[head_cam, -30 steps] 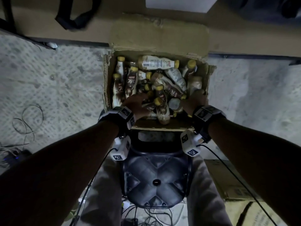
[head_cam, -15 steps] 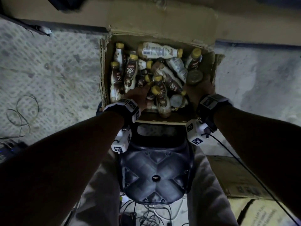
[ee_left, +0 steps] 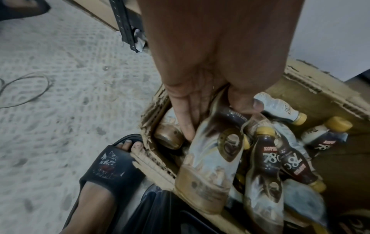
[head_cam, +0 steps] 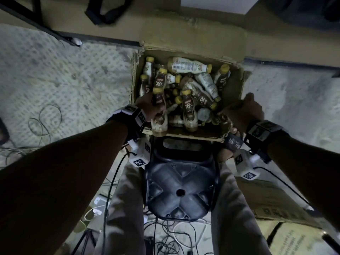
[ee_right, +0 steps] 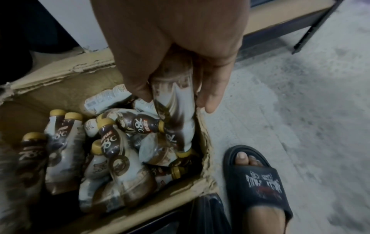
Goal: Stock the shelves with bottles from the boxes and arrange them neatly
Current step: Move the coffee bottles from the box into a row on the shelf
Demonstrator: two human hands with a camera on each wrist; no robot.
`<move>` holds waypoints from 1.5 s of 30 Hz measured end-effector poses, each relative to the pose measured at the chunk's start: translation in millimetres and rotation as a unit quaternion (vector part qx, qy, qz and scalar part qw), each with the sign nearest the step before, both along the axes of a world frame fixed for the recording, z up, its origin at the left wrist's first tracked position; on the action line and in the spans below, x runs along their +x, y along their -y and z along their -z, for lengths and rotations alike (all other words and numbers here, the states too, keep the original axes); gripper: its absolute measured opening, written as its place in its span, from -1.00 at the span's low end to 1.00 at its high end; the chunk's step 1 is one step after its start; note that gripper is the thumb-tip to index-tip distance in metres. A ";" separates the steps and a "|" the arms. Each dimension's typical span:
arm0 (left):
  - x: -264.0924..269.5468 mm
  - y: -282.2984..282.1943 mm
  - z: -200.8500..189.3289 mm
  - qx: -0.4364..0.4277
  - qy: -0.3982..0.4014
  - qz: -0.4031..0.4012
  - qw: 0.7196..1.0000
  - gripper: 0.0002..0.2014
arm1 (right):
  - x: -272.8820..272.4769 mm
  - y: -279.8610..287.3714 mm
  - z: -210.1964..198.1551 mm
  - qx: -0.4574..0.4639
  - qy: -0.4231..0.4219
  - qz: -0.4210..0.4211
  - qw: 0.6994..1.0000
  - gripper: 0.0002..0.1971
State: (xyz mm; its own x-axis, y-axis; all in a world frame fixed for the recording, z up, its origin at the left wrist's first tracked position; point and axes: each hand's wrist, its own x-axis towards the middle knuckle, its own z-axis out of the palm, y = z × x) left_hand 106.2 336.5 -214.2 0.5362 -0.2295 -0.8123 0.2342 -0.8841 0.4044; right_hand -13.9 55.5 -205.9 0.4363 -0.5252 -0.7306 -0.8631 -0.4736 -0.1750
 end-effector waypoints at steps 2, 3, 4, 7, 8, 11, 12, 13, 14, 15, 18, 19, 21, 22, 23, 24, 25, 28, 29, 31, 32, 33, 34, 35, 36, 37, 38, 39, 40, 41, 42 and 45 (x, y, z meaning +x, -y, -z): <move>-3.1 -3.4 -20.2 -0.005 -0.014 -0.003 1.000 -0.68 | -4.2 1.2 -16.9 0.013 -0.061 0.020 0.998 -0.23; -6.0 -5.8 -30.4 -0.008 -0.023 0.000 1.000 -0.66 | -7.7 1.2 -26.5 0.030 -0.091 0.033 0.995 -0.33; -9.0 -8.3 -40.7 -0.009 -0.035 0.003 0.999 -0.68 | -12.3 0.0 -35.9 0.060 -0.106 0.050 0.991 -0.47; -18.3 -14.4 -73.3 -0.030 -0.064 -0.019 0.997 -0.83 | -28.9 -14.7 -67.1 0.194 -0.117 0.181 0.957 -0.74; -21.2 -16.5 -83.9 -0.041 -0.079 -0.032 0.996 -0.88 | -33.7 -21.5 -78.1 0.232 -0.113 0.233 0.938 -0.73; -25.5 -21.4 -115.6 -0.072 -0.127 -0.048 0.988 -0.90 | -41.5 -45.9 -112.9 0.338 -0.090 0.378 0.858 -0.51; -26.1 -23.9 -125.0 -0.078 -0.143 -0.051 0.985 -0.88 | -42.9 -54.6 -123.4 0.371 -0.084 0.408 0.830 -0.54; -26.9 -26.5 -134.1 -0.082 -0.156 -0.058 0.983 -0.86 | -44.1 -62.8 -133.8 0.397 -0.080 0.424 0.810 -0.61; -27.8 -29.3 -143.6 -0.084 -0.168 -0.073 0.980 -0.87 | -45.3 -71.5 -143.1 0.417 -0.076 0.434 0.795 -0.70; -28.5 -32.6 -153.1 -0.087 -0.176 -0.091 0.976 -0.91 | -45.7 -80.2 -152.4 0.429 -0.074 0.442 0.784 -0.79; -26.6 -41.1 -181.7 -0.100 -0.184 -0.145 0.967 -0.95 | -39.4 -106.2 -182.0 0.453 -0.056 0.445 0.770 -0.83; -25.7 -43.8 -193.7 -0.098 -0.189 -0.170 0.962 -0.94 | -35.3 -113.4 -192.6 0.464 -0.056 0.431 0.772 -0.83; -24.6 -48.6 -219.8 -0.103 -0.190 -0.217 0.952 -0.96 | -26.9 -124.0 -216.8 0.499 -0.046 0.390 0.772 -0.78; -23.5 -50.1 -234.0 -0.110 -0.183 -0.231 0.949 -0.94 | -22.6 -128.2 -229.7 0.511 -0.036 0.372 0.774 -0.76; -22.1 -50.9 -249.6 -0.116 -0.174 -0.239 0.948 -0.92 | -17.1 -131.6 -244.7 0.514 -0.029 0.354 0.781 -0.78; -20.7 -51.4 -266.8 -0.118 -0.167 -0.244 0.948 -0.92 | -11.6 -134.1 -260.9 0.512 -0.019 0.332 0.792 -0.85; -19.7 -51.4 -285.6 -0.119 -0.163 -0.248 0.948 -0.92 | -7.0 -136.0 -278.8 0.513 -0.004 0.311 0.800 -0.95; -11.2 -44.9 -343.8 -0.142 -0.130 -0.230 0.954 -0.91 | 4.3 -131.4 -326.2 0.513 0.041 0.268 0.815 -0.78; -7.6 -41.2 -363.1 -0.153 -0.115 -0.215 0.958 -0.91 | 7.2 -128.6 -341.8 0.506 0.052 0.253 0.823 -0.72; -0.4 -31.9 -400.7 -0.177 -0.090 -0.193 0.961 -0.87 | 12.7 -120.3 -372.2 0.479 0.070 0.230 0.845 -0.52; 3.2 -26.1 -417.9 -0.191 -0.080 -0.182 0.961 -0.84 | 14.6 -114.0 -386.5 0.466 0.083 0.218 0.854 -0.43; 6.9 -19.9 -434.5 -0.205 -0.069 -0.169 0.962 -0.83 | 15.7 -107.1 -400.5 0.464 0.101 0.198 0.858 -0.39; 11.1 -13.2 -450.4 -0.218 -0.059 -0.155 0.962 -0.81 | 17.5 -99.7 -414.2 0.470 0.115 0.174 0.858 -0.40; 15.2 -6.4 -465.6 -0.233 -0.052 -0.143 0.961 -0.80 | 20.1 -92.3 -428.5 0.477 0.127 0.148 0.857 -0.41; 19.3 0.8 -479.9 -0.247 -0.045 -0.130 0.959 -0.79 | 22.9 -84.7 -444.4 0.480 0.139 0.125 0.857 -0.43; 23.7 8.4 -493.7 -0.260 -0.035 -0.114 0.958 -0.78 | 26.1 -76.1 -459.4 0.480 0.155 0.109 0.856 -0.46; 27.8 15.9 -507.7 -0.273 -0.023 -0.097 0.957 -0.76 | 29.1 -67.6 -472.9 0.477 0.173 0.100 0.855 -0.47; 31.9 23.0 -521.6 -0.287 -0.013 -0.085 0.954 -0.75 | 32.1 -59.6 -486.3 0.474 0.196 0.095 0.853 -0.46; 35.7 30.1 -535.5 -0.301 -0.004 -0.076 0.951 -0.74 | 35.6 -51.6 -499.4 0.464 0.223 0.086 0.853 -0.44; 39.8 36.9 -548.5 -0.314 0.005 -0.071 0.947 -0.71 | 39.4 -44.5 -512.7 0.449 0.251 0.072 0.855 -0.44; 43.8 43.8 -561.1 -0.327 0.014 -0.070 0.942 -0.68 | 43.6 -37.4 -526.5 0.432 0.276 0.055 0.857 -0.46; 54.0 65.7 -599.7 -0.363 0.044 -0.076 0.928 -0.64 | 57.0 -17.9 -565.2 0.397 0.342 0.021 0.851 -0.54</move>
